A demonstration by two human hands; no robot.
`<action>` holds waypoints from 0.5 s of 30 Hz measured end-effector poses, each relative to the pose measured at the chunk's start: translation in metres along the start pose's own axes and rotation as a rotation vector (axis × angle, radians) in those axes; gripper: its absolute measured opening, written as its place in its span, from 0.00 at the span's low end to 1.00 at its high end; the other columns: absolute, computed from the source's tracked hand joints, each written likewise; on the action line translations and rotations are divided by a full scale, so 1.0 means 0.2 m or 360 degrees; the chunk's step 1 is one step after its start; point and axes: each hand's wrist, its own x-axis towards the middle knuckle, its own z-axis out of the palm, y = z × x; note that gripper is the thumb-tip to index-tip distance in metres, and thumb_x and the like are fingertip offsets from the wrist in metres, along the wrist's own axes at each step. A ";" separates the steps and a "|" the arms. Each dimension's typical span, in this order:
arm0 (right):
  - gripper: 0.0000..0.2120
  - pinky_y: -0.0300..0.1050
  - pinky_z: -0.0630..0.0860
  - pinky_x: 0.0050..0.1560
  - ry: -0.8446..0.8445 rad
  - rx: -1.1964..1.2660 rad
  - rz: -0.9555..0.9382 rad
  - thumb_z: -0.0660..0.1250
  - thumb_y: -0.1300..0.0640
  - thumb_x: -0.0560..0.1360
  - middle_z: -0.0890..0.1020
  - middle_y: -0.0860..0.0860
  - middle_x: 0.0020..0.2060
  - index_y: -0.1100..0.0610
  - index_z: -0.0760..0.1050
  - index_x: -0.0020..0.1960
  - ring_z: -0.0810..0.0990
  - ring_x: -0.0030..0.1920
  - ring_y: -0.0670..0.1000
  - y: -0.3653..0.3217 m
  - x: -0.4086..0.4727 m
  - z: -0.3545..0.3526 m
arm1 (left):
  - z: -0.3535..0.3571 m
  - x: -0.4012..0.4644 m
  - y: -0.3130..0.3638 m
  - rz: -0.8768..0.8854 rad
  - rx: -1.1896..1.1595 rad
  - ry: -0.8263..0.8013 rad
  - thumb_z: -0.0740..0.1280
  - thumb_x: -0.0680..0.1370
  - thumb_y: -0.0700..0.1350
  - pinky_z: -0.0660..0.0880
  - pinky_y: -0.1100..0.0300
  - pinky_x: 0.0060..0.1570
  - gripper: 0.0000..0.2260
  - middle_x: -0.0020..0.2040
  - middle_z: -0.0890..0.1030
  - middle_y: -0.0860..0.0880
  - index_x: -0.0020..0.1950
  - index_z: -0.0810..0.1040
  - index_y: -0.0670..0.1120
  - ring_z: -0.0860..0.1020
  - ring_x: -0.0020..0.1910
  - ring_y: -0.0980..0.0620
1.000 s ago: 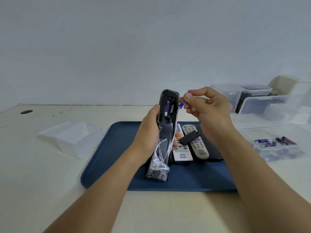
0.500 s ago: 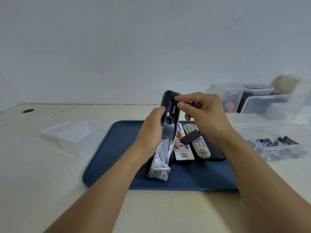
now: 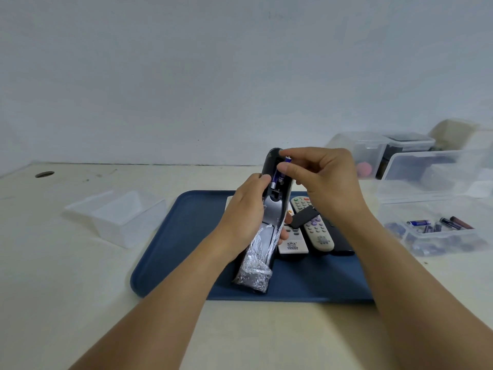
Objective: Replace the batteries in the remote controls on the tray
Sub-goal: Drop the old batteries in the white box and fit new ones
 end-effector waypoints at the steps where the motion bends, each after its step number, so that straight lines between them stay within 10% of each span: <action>1: 0.10 0.37 0.80 0.43 0.0020 0.0005 -0.0006 0.76 0.64 0.72 0.87 0.51 0.39 0.59 0.85 0.53 0.86 0.39 0.45 0.00 0.00 0.00 | 0.00 0.00 -0.01 -0.0014 -0.0018 -0.0002 0.52 0.86 0.51 0.78 0.53 0.28 0.19 0.52 0.76 0.27 0.60 0.73 0.37 0.80 0.30 0.43; 15: 0.04 0.31 0.72 0.38 0.0156 -0.0452 -0.0260 0.77 0.57 0.72 0.77 0.42 0.40 0.55 0.86 0.47 0.77 0.37 0.39 0.05 -0.02 0.09 | 0.02 -0.02 0.00 -0.0005 -0.0178 0.0109 0.58 0.86 0.46 0.77 0.56 0.24 0.09 0.40 0.78 0.37 0.56 0.73 0.40 0.80 0.26 0.44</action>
